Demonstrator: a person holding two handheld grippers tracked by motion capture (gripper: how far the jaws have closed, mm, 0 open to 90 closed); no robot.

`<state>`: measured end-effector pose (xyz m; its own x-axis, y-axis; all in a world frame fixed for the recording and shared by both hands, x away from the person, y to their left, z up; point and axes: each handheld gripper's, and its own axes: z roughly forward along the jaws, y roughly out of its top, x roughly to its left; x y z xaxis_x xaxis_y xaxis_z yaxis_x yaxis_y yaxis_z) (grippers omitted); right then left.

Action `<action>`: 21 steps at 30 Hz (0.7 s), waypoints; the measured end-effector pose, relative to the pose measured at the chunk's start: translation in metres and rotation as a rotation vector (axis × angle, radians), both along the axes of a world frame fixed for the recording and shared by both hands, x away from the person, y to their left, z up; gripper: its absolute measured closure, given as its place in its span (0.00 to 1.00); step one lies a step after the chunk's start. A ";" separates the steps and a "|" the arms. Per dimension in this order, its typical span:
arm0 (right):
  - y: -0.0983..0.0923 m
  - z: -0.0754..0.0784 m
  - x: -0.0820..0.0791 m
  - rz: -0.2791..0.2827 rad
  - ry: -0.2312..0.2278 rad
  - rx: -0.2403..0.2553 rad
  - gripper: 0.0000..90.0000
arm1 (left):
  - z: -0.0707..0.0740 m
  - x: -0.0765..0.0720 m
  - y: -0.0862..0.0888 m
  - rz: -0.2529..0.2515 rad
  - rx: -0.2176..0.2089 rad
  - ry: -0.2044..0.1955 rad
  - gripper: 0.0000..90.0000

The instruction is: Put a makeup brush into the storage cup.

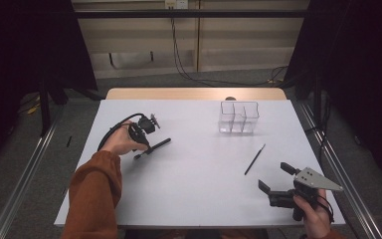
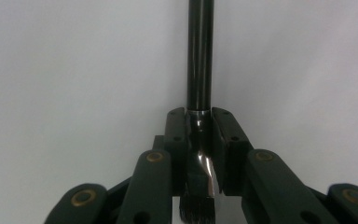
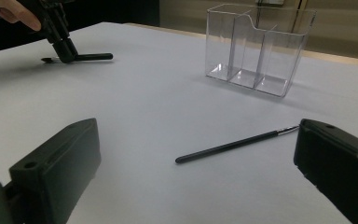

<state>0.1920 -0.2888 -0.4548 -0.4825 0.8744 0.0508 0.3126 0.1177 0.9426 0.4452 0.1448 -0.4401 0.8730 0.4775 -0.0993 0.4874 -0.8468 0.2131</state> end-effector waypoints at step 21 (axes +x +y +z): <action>0.000 0.000 0.001 0.001 0.000 0.002 0.00 | 0.019 -0.014 0.031 0.141 -0.274 -0.122 0.86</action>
<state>0.1925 -0.2887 -0.4548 -0.4830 0.8740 0.0528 0.3124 0.1156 0.9429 0.4314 0.1756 -0.4210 0.8134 0.5647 -0.1399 0.5530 -0.6758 0.4873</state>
